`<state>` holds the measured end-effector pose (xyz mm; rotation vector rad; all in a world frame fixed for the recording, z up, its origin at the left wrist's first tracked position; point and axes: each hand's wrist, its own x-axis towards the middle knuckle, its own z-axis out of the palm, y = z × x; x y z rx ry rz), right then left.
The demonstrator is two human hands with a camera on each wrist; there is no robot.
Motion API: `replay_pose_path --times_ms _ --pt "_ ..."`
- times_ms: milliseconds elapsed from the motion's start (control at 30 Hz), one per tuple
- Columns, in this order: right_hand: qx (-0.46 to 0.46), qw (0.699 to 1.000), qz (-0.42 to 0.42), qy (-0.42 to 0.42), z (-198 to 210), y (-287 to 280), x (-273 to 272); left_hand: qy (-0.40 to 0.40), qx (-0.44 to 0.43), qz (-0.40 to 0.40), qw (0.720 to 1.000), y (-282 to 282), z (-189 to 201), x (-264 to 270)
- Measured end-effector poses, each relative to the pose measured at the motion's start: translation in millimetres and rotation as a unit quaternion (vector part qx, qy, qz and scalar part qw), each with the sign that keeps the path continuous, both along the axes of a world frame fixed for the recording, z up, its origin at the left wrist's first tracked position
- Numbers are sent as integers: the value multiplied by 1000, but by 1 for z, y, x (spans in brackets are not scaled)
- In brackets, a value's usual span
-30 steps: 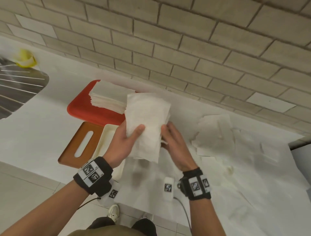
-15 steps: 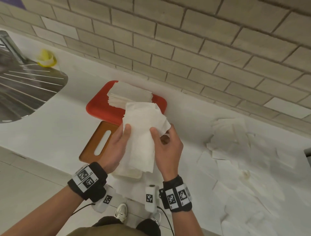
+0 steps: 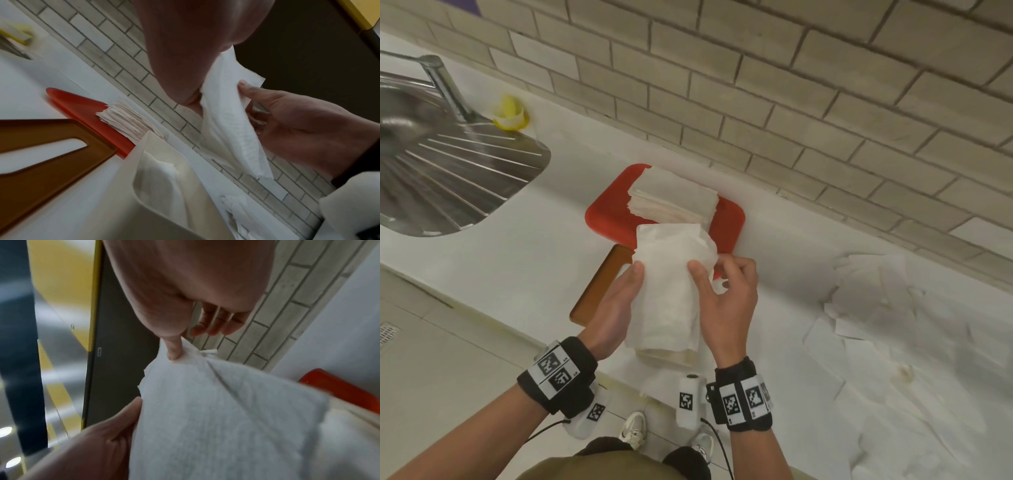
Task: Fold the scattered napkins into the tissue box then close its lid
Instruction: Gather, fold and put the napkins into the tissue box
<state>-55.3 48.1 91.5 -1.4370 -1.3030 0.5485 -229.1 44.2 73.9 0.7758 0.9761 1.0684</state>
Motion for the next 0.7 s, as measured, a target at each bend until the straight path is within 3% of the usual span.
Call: replay_pose_path --times_ms 133,267,467,700 --pt "148 987 9 -64 -4 -6 -2 -25 -17 14 999 4 -10 -7" --pt "173 982 65 -26 -9 -9 1 -26 -15 13 999 5 -14 -10" --pt "24 982 118 146 6 -5 1 33 15 4 999 6 -14 -11" --pt "-36 991 90 88 3 15 -2 78 55 3 995 1 -9 -8"
